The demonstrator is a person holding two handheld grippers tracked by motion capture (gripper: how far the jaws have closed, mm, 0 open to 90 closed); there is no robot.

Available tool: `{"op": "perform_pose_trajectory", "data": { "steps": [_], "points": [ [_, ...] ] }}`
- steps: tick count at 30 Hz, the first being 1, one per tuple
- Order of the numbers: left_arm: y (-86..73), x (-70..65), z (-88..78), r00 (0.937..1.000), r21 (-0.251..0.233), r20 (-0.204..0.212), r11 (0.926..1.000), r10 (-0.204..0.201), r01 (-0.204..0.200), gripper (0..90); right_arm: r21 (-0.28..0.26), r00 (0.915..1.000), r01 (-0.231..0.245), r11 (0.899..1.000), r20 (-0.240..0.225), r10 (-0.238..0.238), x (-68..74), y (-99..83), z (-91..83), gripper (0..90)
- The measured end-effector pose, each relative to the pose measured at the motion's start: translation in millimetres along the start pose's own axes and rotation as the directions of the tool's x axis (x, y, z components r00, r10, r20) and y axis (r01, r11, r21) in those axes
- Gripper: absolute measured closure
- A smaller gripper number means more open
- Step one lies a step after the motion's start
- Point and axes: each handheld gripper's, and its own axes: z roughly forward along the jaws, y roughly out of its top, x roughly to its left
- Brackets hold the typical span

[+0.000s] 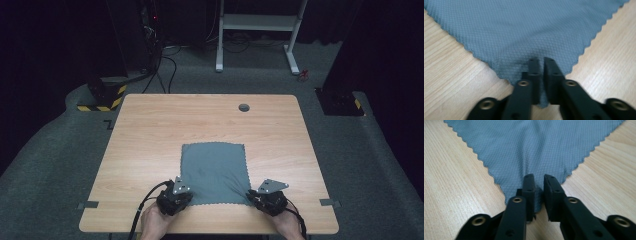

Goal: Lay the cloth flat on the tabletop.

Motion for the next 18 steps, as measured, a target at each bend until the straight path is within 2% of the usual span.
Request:
{"op": "perform_pose_trajectory", "data": {
  "steps": [2, 6, 10, 12, 13, 14, 17, 18],
  "points": [
    [-0.9, 0.2, -2.1, 0.9999, 0.015, 0.013, 0.9998, 0.009, -0.010, 90.0, 0.015, 0.9998, 0.019, 1.000, 0.006, -0.019, 0.8, 1.3, -0.5, 89.3],
    [-3.2, 1.5, -6.6, 0.9990, 0.043, 0.034, 0.9986, 0.029, -0.030, 90.0, 0.030, 0.9989, 0.045, 0.999, 0.007, -0.045, 3.0, 2.3, -1.7, 89.8],
    [-7.8, 3.7, -11.4, 0.9984, 0.056, 0.050, 0.9980, 0.028, -0.031, 90.0, 0.044, 0.9990, 0.045, 0.998, -0.010, -0.045, 2.5, 3.1, -3.1, 89.8],
    [-9.5, 4.3, -13.3, 0.9974, 0.022, 0.067, 0.9994, 0.025, -0.026, 90.0, 0.040, 0.9989, 0.045, 0.998, -0.014, -0.045, 1.0, 4.0, -2.8, 88.3],
    [-8.9, 4.8, -13.4, 0.9978, 0.005, 0.064, 0.9998, 0.019, -0.019, 88.6, 0.028, 0.9991, 0.042, 0.999, 0.003, -0.042, -0.1, 5.1, -2.6, 84.7],
    [-6.7, 6.2, -13.3, 0.9984, -0.015, 0.056, 0.9999, 0.005, -0.004, 83.3, 0.018, 0.9990, 0.039, 0.999, 0.019, -0.040, -2.0, 6.8, -2.3, 82.7],
    [6.3, 20.6, -8.1, 0.9994, -0.081, -0.001, 0.9961, -0.035, 0.034, 71.8, -0.026, 0.9980, -0.015, 1.000, 0.060, 0.017, -18.2, 18.9, 1.5, 80.4],
    [9.5, 26.4, -5.1, 0.9984, -0.088, -0.022, 0.9949, -0.052, 0.050, 67.8, -0.042, 0.9963, -0.046, 0.998, 0.072, 0.049, -27.3, 25.1, 5.1, 80.1]
  ]
}}
